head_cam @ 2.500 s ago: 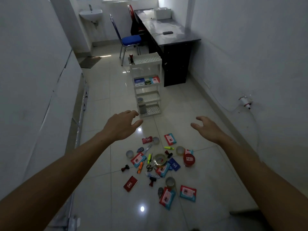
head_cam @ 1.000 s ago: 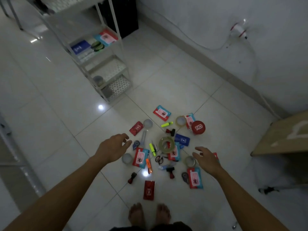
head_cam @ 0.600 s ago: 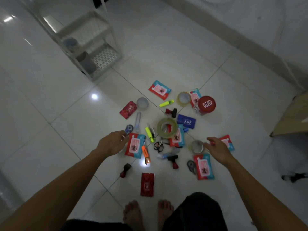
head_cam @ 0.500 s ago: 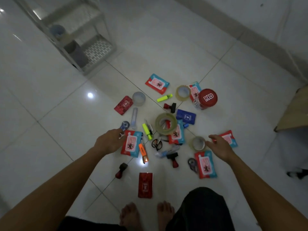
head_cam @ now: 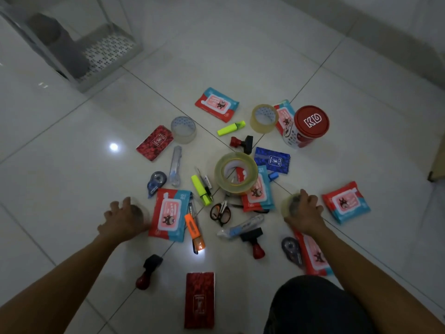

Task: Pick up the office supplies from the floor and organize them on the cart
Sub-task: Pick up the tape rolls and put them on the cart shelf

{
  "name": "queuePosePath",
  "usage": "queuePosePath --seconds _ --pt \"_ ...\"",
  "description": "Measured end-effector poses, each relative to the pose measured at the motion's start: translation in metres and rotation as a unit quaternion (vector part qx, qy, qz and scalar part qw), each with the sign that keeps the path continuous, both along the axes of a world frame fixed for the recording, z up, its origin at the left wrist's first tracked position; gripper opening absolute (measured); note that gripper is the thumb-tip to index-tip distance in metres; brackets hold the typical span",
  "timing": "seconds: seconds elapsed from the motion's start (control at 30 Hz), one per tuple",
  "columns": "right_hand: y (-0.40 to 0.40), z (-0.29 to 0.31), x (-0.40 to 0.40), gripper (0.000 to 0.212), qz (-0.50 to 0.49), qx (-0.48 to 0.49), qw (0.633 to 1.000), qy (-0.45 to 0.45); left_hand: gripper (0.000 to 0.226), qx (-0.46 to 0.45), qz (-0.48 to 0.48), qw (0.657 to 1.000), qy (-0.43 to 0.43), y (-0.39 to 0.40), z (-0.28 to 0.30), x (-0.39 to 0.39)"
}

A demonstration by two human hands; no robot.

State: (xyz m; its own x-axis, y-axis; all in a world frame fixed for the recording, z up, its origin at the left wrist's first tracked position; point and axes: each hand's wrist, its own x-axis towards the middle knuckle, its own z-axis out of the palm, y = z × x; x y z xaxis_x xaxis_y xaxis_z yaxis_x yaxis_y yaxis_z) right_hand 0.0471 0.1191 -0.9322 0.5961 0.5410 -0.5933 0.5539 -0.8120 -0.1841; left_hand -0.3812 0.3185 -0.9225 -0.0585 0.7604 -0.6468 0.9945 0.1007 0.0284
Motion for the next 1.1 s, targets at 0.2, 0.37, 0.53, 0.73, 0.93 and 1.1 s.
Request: queuePosePath --seconds 0.2,0.37,0.53,0.73,0.93,1.1 --pt "0.023 0.019 0.002 0.092 0.016 0.065 0.997 -0.024 0.086 0.039 -0.027 0.998 -0.043 0.005 0.004 0.007" --pt "0.059 0.053 -0.004 0.082 0.017 0.156 0.987 -0.021 0.093 0.138 -0.055 0.982 -0.120 0.027 0.039 0.034" --pt "0.098 0.084 -0.010 0.098 0.042 0.190 0.980 -0.029 0.093 0.205 -0.085 0.957 -0.189 0.058 0.067 0.061" --pt "0.128 0.116 -0.036 0.107 0.040 0.249 0.967 -0.023 0.092 0.232 -0.093 0.930 -0.271 0.073 0.093 0.080" --pt "0.152 0.185 -0.068 0.103 0.033 0.335 0.941 -0.012 0.096 0.261 -0.082 0.900 -0.338 0.079 0.150 0.080" --pt "0.175 0.264 -0.081 0.096 0.065 0.369 0.927 -0.009 0.086 0.255 -0.126 0.901 -0.328 0.095 0.233 0.079"
